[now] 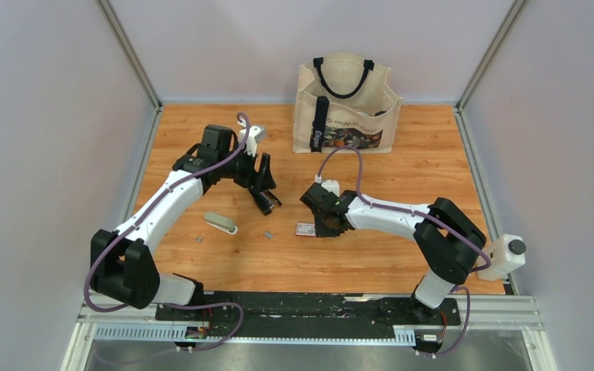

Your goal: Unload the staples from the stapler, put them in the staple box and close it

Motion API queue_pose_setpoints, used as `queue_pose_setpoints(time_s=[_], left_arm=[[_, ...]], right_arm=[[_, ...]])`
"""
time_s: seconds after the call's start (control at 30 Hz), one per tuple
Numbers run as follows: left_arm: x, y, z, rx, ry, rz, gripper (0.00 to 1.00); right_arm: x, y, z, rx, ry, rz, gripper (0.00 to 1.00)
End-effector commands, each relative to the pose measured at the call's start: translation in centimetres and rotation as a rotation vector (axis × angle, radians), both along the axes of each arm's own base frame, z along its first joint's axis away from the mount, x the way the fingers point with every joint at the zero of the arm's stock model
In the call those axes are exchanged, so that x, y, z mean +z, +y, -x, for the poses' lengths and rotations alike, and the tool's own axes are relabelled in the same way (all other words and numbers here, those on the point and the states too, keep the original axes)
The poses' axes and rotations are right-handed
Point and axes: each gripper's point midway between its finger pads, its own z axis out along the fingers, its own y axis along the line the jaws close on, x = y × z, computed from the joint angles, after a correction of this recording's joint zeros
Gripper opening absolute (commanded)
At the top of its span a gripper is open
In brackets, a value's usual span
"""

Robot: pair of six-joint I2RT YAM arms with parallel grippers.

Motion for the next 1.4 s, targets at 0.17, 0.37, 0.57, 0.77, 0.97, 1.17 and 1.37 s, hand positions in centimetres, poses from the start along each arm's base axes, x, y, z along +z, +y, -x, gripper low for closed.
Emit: queue_pose_setpoints(time_s=[0.17,0.37,0.57,0.77,0.97,1.17,1.37], left_arm=[[1.2,-0.1,-0.2,0.004,-0.041,0.029,0.81],[1.1,-0.1,-0.2,0.003,-0.038,0.029,0.81],[1.0,-0.1,-0.2,0.004,-0.036,0.027,0.81],[1.1,-0.1,-0.2,0.002,-0.038,0.03,0.81],[1.2,-0.1,-0.2,0.001,-0.039,0.032,0.81],[1.2,-0.2,-0.1,-0.002,-0.038,0.037,0.81],[1.1,-0.2,0.0,-0.005,-0.035,0.038,0.81]], right_arm=[[2.3,1.3,-1.5,0.007,-0.068,-0.035,0.23],[2.0,1.5,-1.4,0.018,-0.057,-0.028,0.23],[1.9,1.0,-1.3,0.011,-0.06,-0.019,0.23],[1.9,1.0,-1.0,0.013,-0.052,-0.026,0.28],[2.1,0.7,-0.5,0.027,-0.046,-0.034,0.51],[3.3,0.5,-0.5,0.024,-0.069,-0.054,0.53],[5.2,1.1,-1.7,0.026,-0.121,-0.076,0.5]])
